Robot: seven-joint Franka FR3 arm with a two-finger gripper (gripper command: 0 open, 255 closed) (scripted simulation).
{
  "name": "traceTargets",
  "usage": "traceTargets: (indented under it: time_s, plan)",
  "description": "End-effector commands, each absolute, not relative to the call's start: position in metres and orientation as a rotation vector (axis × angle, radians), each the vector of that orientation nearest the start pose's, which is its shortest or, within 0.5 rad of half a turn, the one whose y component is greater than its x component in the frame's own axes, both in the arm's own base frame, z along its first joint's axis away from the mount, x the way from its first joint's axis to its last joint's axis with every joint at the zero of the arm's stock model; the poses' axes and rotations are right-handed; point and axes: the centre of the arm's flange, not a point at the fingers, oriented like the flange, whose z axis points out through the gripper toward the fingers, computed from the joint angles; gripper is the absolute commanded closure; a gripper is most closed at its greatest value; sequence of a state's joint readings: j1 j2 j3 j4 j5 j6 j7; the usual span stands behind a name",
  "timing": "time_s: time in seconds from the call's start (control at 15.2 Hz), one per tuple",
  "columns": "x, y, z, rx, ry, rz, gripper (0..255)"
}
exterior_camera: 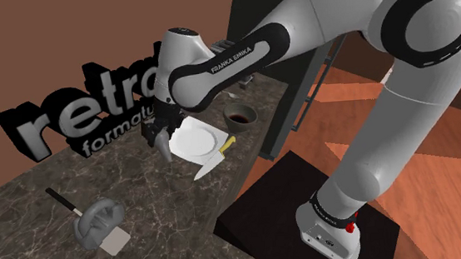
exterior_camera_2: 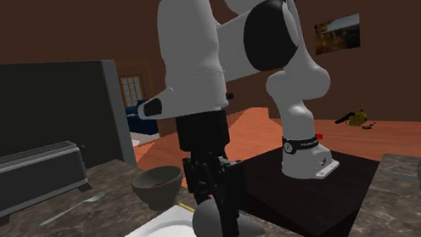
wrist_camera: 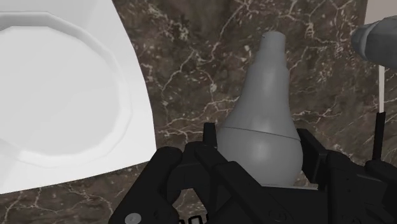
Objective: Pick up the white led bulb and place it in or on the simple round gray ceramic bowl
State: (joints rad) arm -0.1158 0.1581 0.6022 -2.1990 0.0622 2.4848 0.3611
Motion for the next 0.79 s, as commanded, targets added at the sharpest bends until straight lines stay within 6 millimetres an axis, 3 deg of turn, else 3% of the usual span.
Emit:
traceTargets:
  time_s: [0.0, 0.2, 0.73]
  plan:
    - [0.498, 0.259, 0.35, -2.955, -0.098, -0.127, 255]
    - [0.498, 0.259, 0.362, -2.955, -0.098, -0.127, 255]
    - [0.503, 0.153, 0.364, -2.955, -0.098, -0.127, 255]
